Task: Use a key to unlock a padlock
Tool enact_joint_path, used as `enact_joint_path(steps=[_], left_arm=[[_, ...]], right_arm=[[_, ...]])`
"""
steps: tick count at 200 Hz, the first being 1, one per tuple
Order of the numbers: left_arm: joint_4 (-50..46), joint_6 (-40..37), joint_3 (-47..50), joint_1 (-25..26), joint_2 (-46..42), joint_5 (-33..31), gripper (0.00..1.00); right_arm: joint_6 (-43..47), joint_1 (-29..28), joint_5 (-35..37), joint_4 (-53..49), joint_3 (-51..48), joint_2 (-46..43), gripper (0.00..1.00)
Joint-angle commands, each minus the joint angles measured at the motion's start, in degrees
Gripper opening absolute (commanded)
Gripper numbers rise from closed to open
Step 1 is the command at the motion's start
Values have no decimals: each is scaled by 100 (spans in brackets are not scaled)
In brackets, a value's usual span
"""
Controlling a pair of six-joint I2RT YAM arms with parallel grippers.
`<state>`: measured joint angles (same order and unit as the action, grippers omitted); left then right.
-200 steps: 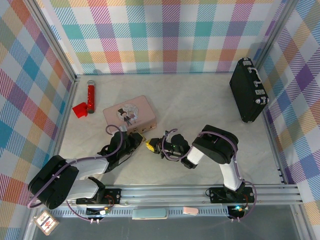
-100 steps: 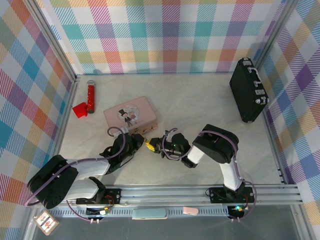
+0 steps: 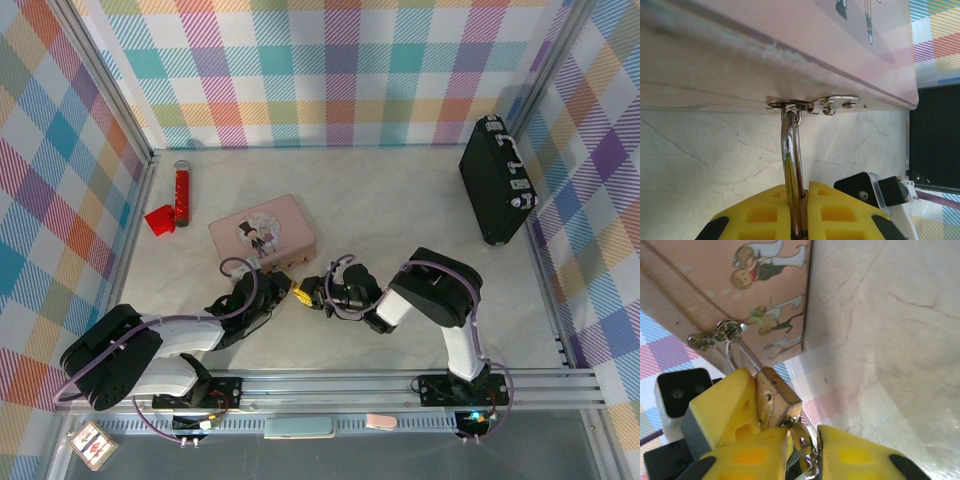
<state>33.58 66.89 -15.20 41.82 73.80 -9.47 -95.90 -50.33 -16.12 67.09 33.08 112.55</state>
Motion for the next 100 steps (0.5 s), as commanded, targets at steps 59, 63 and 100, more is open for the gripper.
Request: enact_joint_path(steps=[59, 63, 100], left_arm=[[-424, 43, -371, -68, -261, 520, 0], [-422, 35, -370, -91, -261, 537, 0], [-726, -147, -488, -234, -295, 746, 0]], right_arm=[[626, 184, 45, -567, -20, -540, 42], [662, 196, 54, -602, -46, -585, 41], [1189, 290, 139, -1298, -231, -1227, 40]])
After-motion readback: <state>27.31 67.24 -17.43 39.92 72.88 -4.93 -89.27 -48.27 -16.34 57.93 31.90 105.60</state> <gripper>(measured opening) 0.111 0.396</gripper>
